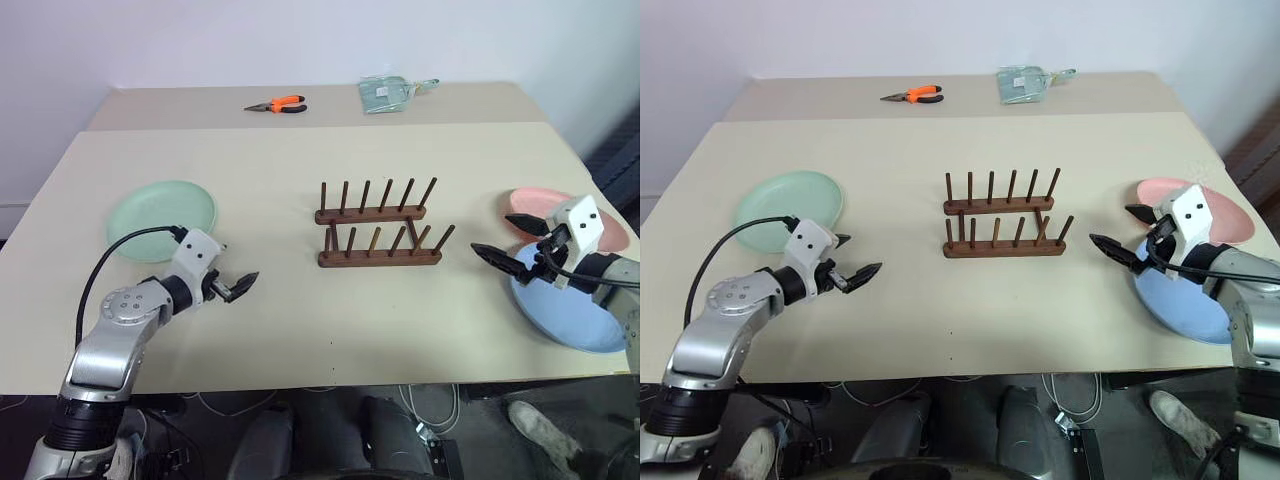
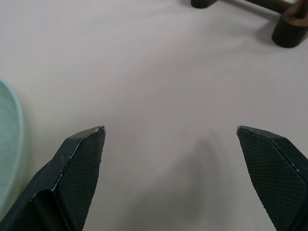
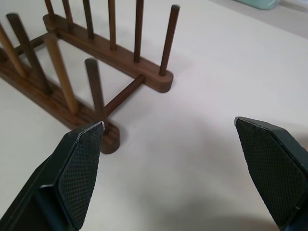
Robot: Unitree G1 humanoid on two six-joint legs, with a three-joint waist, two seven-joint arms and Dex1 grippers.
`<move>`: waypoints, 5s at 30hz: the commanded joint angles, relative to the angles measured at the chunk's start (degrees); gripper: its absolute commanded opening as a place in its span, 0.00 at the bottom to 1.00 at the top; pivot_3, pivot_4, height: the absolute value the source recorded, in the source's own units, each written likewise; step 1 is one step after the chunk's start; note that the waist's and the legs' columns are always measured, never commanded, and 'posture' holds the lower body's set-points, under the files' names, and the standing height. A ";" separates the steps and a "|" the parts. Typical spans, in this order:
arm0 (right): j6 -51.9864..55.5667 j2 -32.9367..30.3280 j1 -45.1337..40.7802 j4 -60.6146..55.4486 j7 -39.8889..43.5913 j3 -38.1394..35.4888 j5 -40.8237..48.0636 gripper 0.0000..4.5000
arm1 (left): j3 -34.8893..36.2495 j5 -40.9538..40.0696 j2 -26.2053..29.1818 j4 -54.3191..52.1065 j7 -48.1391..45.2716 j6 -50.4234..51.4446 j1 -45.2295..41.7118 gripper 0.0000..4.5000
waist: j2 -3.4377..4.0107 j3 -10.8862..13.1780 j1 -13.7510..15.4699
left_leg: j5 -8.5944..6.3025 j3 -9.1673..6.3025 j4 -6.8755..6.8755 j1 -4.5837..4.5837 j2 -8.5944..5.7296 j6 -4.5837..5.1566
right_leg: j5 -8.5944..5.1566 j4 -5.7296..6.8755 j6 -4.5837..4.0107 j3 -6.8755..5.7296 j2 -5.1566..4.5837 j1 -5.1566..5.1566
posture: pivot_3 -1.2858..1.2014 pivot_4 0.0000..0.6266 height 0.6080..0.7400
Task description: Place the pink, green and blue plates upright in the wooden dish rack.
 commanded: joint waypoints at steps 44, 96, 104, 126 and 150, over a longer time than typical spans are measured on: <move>11.81 -1.42 27.86 -30.21 -2.08 -12.04 4.85 1.00 | -25.13 7.70 -14.01 37.04 -35.66 -24.15 -28.54 0.18 | 0.30 -0.39 2.63 | 0.01 0.10 0.34 -0.59 -0.05 0.09 | 0.20 -0.06 0.15 -0.04 0.04 -0.32 | 0.52 0.24 1.00; -1.62 2.25 1.52 -11.76 -14.25 6.98 -17.78 0.82 | -17.79 6.48 -17.17 15.56 4.13 -2.35 -12.86 0.19 | 0.31 -0.71 0.77 | -0.02 0.42 0.20 0.15 0.26 0.06 | 0.19 0.12 -0.07 0.09 0.24 0.05 | 0.52 0.24 1.00; -14.53 -15.54 1.48 7.37 -13.06 7.89 -30.00 0.93 | -18.01 -1.89 -16.20 4.62 -5.73 -0.87 -12.91 0.19 | 0.07 -0.51 0.98 | -0.06 0.70 0.19 -0.01 0.36 0.11 | 0.11 -0.10 -0.15 0.13 0.21 -0.01 | 0.52 0.24 1.00; -12.45 -11.15 -9.43 3.73 -11.40 3.02 -15.66 0.01 | -17.94 -2.83 -14.64 0.98 -6.14 -0.43 -11.89 0.19 | 0.45 -0.32 0.58 | -0.08 1.18 0.19 0.03 0.34 0.20 | 0.13 -0.10 -0.13 0.44 0.07 -0.06 | 0.52 0.24 1.00; 28.87 10.40 -13.45 -20.97 -41.51 -8.17 46.95 0.01 | -17.46 -4.16 -13.68 0.06 -6.92 -0.27 -11.30 0.19 | 0.09 -0.24 2.20 | -0.12 1.25 0.36 -0.63 0.81 0.27 | 0.41 -0.14 -0.60 0.87 0.77 -0.72 | 0.52 0.24 1.00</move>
